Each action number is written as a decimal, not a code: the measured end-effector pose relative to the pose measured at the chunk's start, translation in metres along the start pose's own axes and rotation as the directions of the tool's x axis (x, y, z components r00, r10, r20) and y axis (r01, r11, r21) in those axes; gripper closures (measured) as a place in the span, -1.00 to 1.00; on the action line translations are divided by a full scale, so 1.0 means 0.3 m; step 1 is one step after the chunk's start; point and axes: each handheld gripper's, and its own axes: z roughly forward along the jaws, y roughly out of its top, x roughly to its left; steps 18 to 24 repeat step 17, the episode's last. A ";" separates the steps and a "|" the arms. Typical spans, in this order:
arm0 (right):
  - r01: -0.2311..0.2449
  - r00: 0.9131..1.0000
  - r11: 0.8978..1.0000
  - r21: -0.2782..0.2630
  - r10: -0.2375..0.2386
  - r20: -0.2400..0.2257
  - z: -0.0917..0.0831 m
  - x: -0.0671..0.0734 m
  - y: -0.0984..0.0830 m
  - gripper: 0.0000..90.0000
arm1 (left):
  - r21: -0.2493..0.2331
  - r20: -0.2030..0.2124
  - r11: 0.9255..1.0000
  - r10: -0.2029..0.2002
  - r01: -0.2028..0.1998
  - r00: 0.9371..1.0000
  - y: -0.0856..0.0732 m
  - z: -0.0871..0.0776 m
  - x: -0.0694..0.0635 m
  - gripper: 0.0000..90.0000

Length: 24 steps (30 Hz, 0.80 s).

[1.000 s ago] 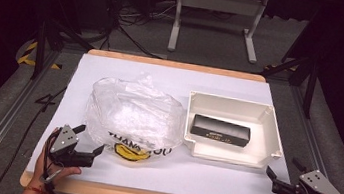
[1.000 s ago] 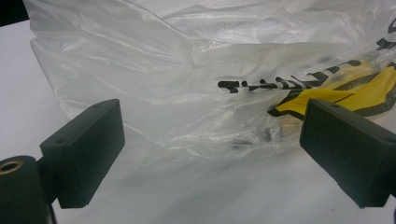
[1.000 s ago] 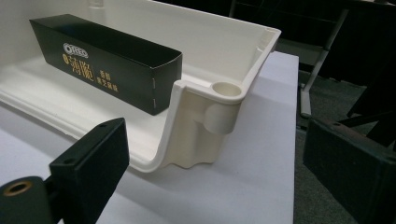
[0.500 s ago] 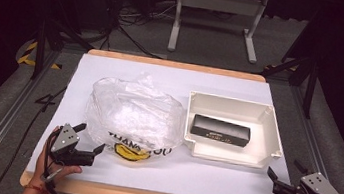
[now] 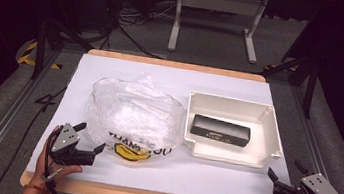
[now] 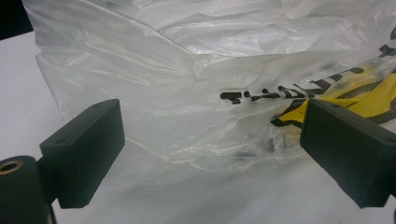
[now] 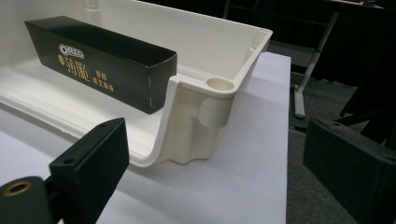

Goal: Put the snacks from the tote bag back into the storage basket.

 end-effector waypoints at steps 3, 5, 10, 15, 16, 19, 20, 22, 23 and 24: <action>0.000 1.000 1.000 0.000 0.000 0.001 0.000 0.000 0.000 -0.82 | -0.001 -0.003 1.000 0.000 0.000 1.000 0.000 0.000 0.001 -0.83; 0.000 1.000 1.000 -0.002 0.000 -0.002 -0.001 0.000 -0.001 -0.82 | -0.002 -0.002 1.000 -0.002 0.002 1.000 0.001 0.001 0.001 -0.83; -0.002 1.000 1.000 -0.007 0.002 -0.006 -0.003 0.000 -0.001 -0.83 | 0.000 -0.001 1.000 -0.002 0.002 1.000 0.003 0.004 -0.002 -0.83; -0.001 1.000 1.000 -0.002 0.001 0.001 -0.007 0.000 -0.001 -0.83 | -0.003 0.001 1.000 -0.007 0.007 1.000 0.005 0.008 -0.001 -0.84; -0.001 1.000 1.000 0.000 0.001 0.003 -0.008 -0.001 -0.001 -0.83 | -0.002 0.000 1.000 -0.007 0.007 1.000 0.006 0.009 -0.001 -0.84; 0.000 1.000 1.000 0.000 0.000 0.004 -0.009 -0.001 -0.002 -0.83 | 0.000 0.000 1.000 -0.004 0.004 1.000 0.007 0.012 0.000 -0.84; 0.000 1.000 1.000 0.000 0.000 0.004 -0.009 -0.001 -0.002 -0.83 | 0.000 0.000 1.000 -0.004 0.004 1.000 0.007 0.012 0.000 -0.84; 0.000 1.000 1.000 0.000 0.000 0.004 -0.009 -0.001 -0.002 -0.83 | 0.000 0.000 1.000 -0.004 0.004 1.000 0.007 0.012 0.000 -0.84; 0.000 1.000 1.000 0.000 0.000 0.004 -0.009 -0.001 -0.002 -0.83 | 0.000 0.000 1.000 -0.004 0.004 1.000 0.007 0.012 0.000 -0.84; 0.000 1.000 1.000 0.000 0.000 0.004 -0.009 -0.001 -0.002 -0.83 | 0.000 0.000 1.000 -0.004 0.004 1.000 0.007 0.012 0.000 -0.84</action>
